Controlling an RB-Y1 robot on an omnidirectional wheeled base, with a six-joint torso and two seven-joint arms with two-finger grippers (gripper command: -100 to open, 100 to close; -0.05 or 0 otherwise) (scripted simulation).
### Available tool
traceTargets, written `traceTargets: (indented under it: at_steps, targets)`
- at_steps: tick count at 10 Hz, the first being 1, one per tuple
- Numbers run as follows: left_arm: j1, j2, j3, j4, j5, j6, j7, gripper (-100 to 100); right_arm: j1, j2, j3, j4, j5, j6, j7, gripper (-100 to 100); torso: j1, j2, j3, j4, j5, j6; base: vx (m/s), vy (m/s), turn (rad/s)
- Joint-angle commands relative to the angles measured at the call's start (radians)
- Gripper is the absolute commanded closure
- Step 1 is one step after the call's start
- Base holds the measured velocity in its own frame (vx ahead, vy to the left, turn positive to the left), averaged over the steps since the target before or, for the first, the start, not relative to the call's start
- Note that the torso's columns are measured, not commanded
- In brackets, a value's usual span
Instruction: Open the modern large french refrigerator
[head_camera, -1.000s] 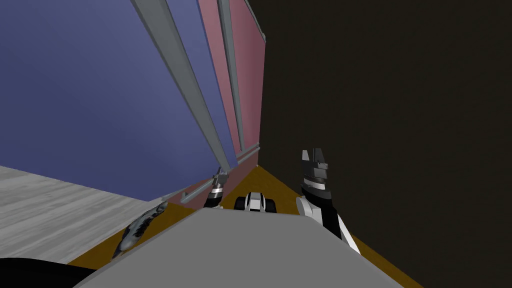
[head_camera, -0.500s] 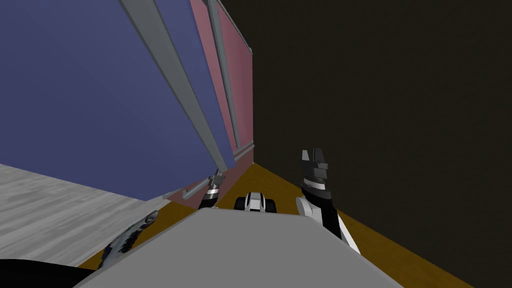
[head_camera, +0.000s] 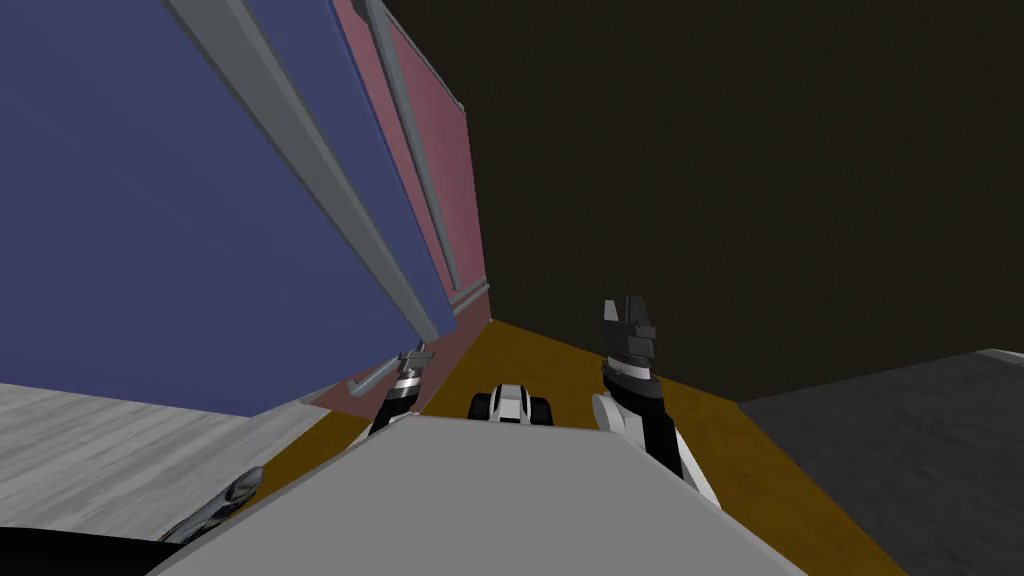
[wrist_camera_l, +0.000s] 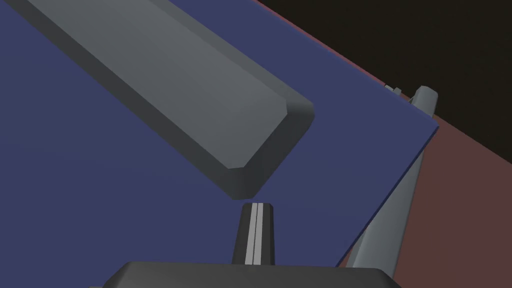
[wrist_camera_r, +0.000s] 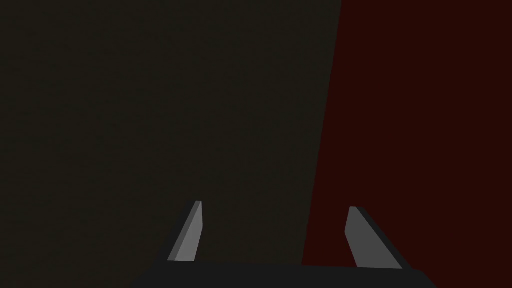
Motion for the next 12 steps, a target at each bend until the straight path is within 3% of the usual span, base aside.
traceTargets:
  at_steps: [1, 2, 3, 4, 5, 6, 7, 9, 10, 11, 12]
  targets:
    - [-0.02, 0.069, 0.031, 0.075, 0.049, -0.028, 0.043, 100, 0.0, 0.0, 0.0, 0.0, 0.0, 0.0, 0.0, 0, 0.001, -0.005, -0.003, -0.001, 0.0, -0.001, -0.239, -0.1, -0.321]
    - [-0.02, 0.069, 0.031, 0.079, 0.049, -0.028, 0.043, 100, 0.0, 0.0, 0.0, 0.0, 0.0, 0.0, 0.0, 0, -0.001, -0.007, -0.005, -0.001, -0.002, -0.001, -0.166, -0.068, -0.267]
    - [-0.034, 0.106, 0.049, 0.118, 0.078, -0.046, 0.066, 100, 0.001, 0.0, 0.0, 0.0, 0.0, 0.0, 0.0, 0, 0.0, -0.011, -0.007, -0.001, -0.001, 0.002, -0.176, -0.048, -0.355]
    - [-0.034, 0.106, 0.049, 0.122, 0.078, -0.046, 0.066, 100, 0.001, 0.0, 0.0, 0.0, 0.0, 0.0, 0.0, 0, 0.001, -0.01, -0.007, -0.001, -0.001, 0.003, -0.158, -0.027, -0.262]
    - [-0.049, 0.143, 0.067, 0.166, 0.108, -0.063, 0.088, 100, 0.001, 0.0, 0.0, 0.0, 0.0, 0.0, 0.0, 0, -0.001, -0.009, -0.006, 0.0, -0.003, 0.003, -0.209, -0.073, -0.349]
    - [-0.049, 0.143, 0.067, 0.166, 0.108, -0.063, 0.088, 100, 0.001, 0.0, 0.0, 0.0, 0.0, 0.0, 0.0, 0, -0.006, -0.004, -0.003, 0.001, -0.004, 0.004, -0.168, -0.066, -0.287]
    - [-0.063, 0.18, 0.085, 0.209, 0.137, -0.081, 0.111, 100, 0.001, 0.0, 0.0, 0.0, 0.0, 0.0, 0.0, 0, -0.008, -0.005, -0.003, 0.001, -0.004, 0.005, -0.153, -0.111, -0.357]
    - [-0.055, 0.177, 0.088, 0.218, 0.138, -0.071, 0.109, 100, 0.001, 0.0, 0.0, 0.0, 0.0, 0.0, 0.0, 0, -0.015, -0.005, -0.004, 0.002, -0.007, 0.009, -0.126, -0.052, -0.113]
    - [-0.053, 0.176, 0.088, 0.224, 0.139, -0.07, 0.111, -100, 0.001, 0.0, -0.001, 0.0, 0.0, 0.0, 0.0, 0, -0.01, -0.008, -0.006, 0.001, -0.007, 0.004, -0.022, 0.006, 0.049]
    - [-0.051, 0.202, 0.103, 0.215, 0.158, -0.038, 0.13, -100, 0.001, 0.0, -0.001, 0.0, 0.0, 0.0, 0.0, 0, -0.004, -0.011, -0.007, -0.001, -0.003, 0.005, 0.045, -0.004, 0.066]
    - [-0.047, 0.19, 0.1, 0.214, 0.151, -0.053, 0.116, -100, 0.001, 0.0, -0.001, 0.0, 0.0, 0.0, 0.0, 0, 0.002, -0.018, -0.01, -0.004, 0.002, 0.008, 0.021, -0.011, 0.02]
